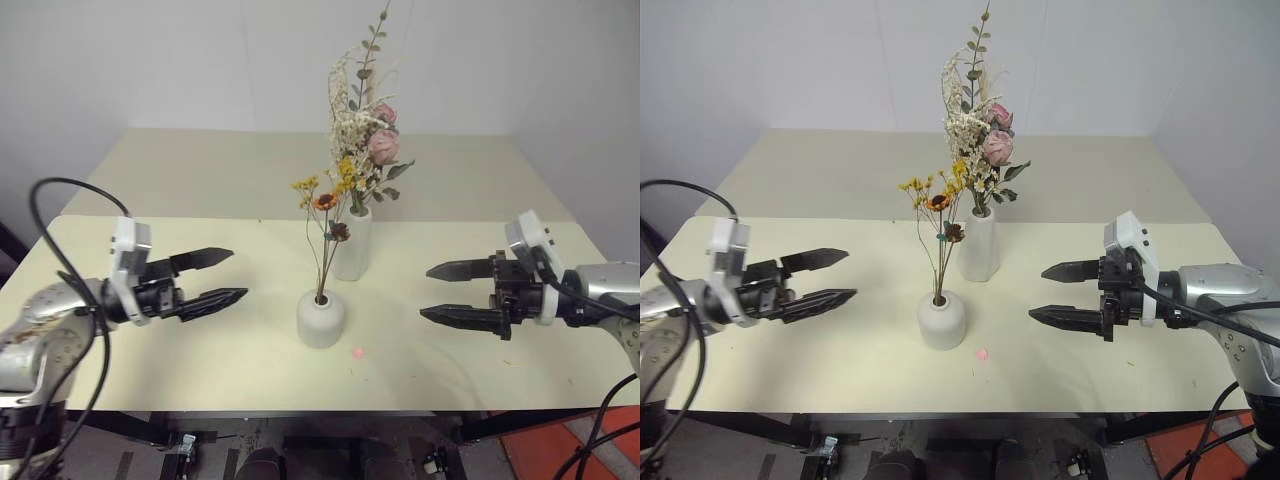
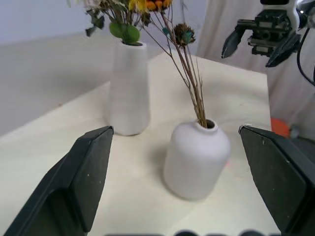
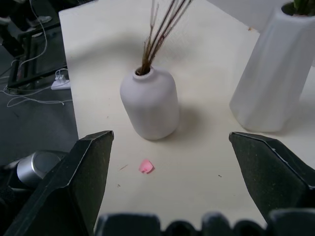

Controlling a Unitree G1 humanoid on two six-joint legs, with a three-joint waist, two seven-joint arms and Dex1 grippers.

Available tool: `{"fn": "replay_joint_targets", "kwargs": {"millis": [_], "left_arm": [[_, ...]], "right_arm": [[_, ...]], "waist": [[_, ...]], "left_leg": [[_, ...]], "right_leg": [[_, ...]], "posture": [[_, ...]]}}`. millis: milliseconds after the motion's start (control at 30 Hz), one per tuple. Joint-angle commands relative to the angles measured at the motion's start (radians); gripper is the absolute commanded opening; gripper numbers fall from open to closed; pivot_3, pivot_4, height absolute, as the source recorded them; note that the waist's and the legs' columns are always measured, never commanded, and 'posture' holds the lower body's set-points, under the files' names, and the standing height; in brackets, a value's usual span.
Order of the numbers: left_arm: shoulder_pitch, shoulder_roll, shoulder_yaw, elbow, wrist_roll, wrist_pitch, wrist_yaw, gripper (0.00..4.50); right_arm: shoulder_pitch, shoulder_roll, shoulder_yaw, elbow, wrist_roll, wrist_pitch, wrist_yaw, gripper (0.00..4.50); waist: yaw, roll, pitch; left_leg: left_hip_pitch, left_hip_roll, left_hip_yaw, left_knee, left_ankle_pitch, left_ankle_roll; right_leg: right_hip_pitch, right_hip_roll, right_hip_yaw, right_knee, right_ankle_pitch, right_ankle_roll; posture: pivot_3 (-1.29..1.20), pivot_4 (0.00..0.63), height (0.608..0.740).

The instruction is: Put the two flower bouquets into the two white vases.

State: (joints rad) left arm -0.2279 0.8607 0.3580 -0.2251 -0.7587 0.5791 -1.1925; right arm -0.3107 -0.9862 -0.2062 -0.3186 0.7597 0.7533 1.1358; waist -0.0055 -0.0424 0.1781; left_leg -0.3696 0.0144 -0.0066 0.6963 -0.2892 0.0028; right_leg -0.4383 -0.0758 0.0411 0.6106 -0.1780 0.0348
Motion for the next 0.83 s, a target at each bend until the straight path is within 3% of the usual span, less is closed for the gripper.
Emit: {"fn": "replay_joint_targets", "kwargs": {"millis": [33, 567, 833], "left_arm": [[0.024, 0.063, 0.076, -0.069, -0.022, -0.023, -0.041, 4.44], [0.117, 0.106, 0.201, -0.158, -0.071, 0.011, 0.021, 4.44], [0.082, 0.114, 0.179, -0.138, -0.084, 0.018, 0.053, 4.44]], "right_arm": [[0.027, -0.010, -0.079, 0.004, -0.001, -0.033, -0.004, 4.50], [-0.019, 0.003, -0.043, 0.041, -0.060, -0.122, 0.013, 4.50], [-0.113, 0.021, -0.001, 0.108, -0.101, -0.148, 0.016, 4.50]], "waist": [[-0.001, 0.000, 0.000], [-0.010, 0.000, 0.000], [-0.009, 0.000, 0.000]], "left_leg": [[0.000, 0.000, 0.000, 0.000, 0.000, 0.000], [0.001, 0.001, 0.001, -0.001, 0.000, 0.000], [0.001, 0.001, 0.001, -0.001, 0.000, 0.000]], "right_leg": [[0.000, 0.000, 0.000, 0.000, 0.000, 0.000], [0.000, 0.001, 0.001, 0.000, 0.000, 0.000], [0.000, 0.001, 0.001, 0.000, 0.000, 0.000]], "posture": [[0.00, 0.150, 0.740], [0.00, 0.150, 0.740], [0.00, 0.150, 0.740]]}}
